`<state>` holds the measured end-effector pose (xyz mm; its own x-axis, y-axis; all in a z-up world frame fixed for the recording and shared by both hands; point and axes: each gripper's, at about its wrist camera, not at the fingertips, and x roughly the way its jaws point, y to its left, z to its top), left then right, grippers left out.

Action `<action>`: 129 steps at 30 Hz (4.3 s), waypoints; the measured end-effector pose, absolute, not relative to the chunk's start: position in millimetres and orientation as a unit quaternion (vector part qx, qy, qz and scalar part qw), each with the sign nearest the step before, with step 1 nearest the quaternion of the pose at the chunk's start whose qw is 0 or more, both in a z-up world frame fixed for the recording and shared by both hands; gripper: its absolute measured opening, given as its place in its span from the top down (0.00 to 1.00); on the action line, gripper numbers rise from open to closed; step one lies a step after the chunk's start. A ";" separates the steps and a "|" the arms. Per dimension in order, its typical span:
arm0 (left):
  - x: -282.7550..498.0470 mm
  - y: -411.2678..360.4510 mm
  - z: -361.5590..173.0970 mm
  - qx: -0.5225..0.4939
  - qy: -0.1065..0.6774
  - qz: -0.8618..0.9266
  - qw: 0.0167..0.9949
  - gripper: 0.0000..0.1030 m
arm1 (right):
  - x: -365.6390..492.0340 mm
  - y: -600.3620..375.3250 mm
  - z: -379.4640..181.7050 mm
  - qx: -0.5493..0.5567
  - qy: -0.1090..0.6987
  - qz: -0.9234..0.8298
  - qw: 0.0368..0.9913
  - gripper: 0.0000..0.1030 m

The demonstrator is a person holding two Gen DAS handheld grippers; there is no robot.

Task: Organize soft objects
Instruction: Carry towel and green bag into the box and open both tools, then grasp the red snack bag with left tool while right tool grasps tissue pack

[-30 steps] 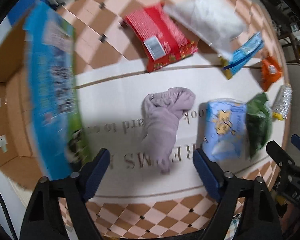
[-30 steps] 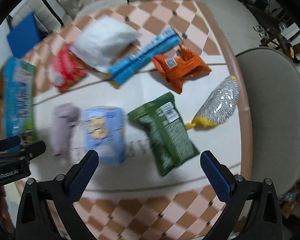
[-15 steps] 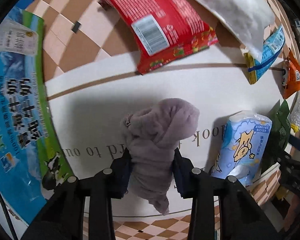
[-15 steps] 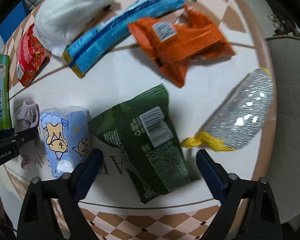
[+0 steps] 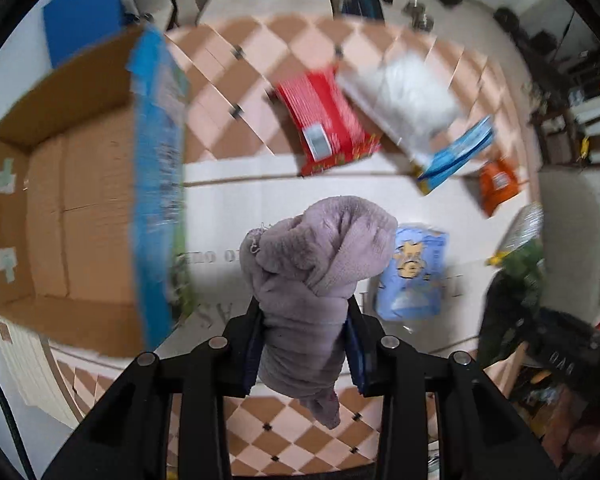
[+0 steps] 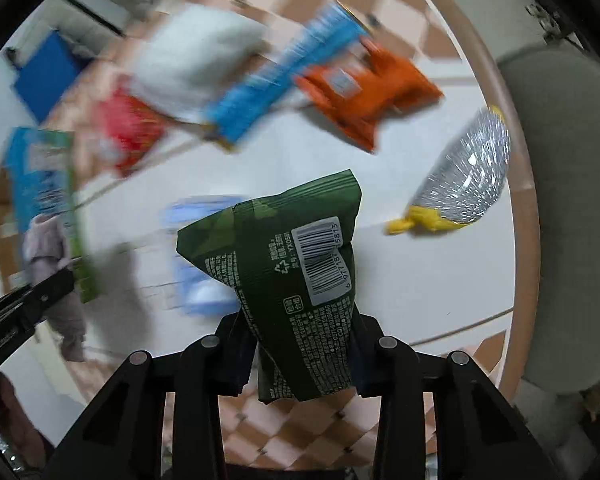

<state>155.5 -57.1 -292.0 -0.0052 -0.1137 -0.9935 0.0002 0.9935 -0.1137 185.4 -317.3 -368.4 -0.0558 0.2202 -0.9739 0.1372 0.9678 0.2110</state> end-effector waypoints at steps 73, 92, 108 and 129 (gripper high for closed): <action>202.2 267.7 -212.9 -0.062 0.615 0.055 0.784 0.00 | 216.1 99.3 -235.7 0.022 0.642 0.091 0.761 0.00; 278.7 45.4 -189.0 0.020 0.657 -0.076 0.750 0.00 | 199.7 -148.5 -238.8 0.142 0.645 -0.071 0.747 0.00; 392.4 -107.0 -397.6 -0.040 0.808 -0.066 0.584 0.00 | 214.3 -261.8 -392.0 0.208 0.712 -0.125 0.659 0.00; 342.7 -103.3 -388.2 0.068 0.774 -0.062 0.627 0.57 | 208.3 -220.7 -426.6 0.174 0.747 -0.096 0.634 0.53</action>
<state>342.7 -103.3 -388.2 -0.2044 0.0270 -0.9785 0.1823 0.9832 -0.0110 208.3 -220.7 -426.6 -0.1359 0.1374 -0.9811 0.3816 0.9212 0.0761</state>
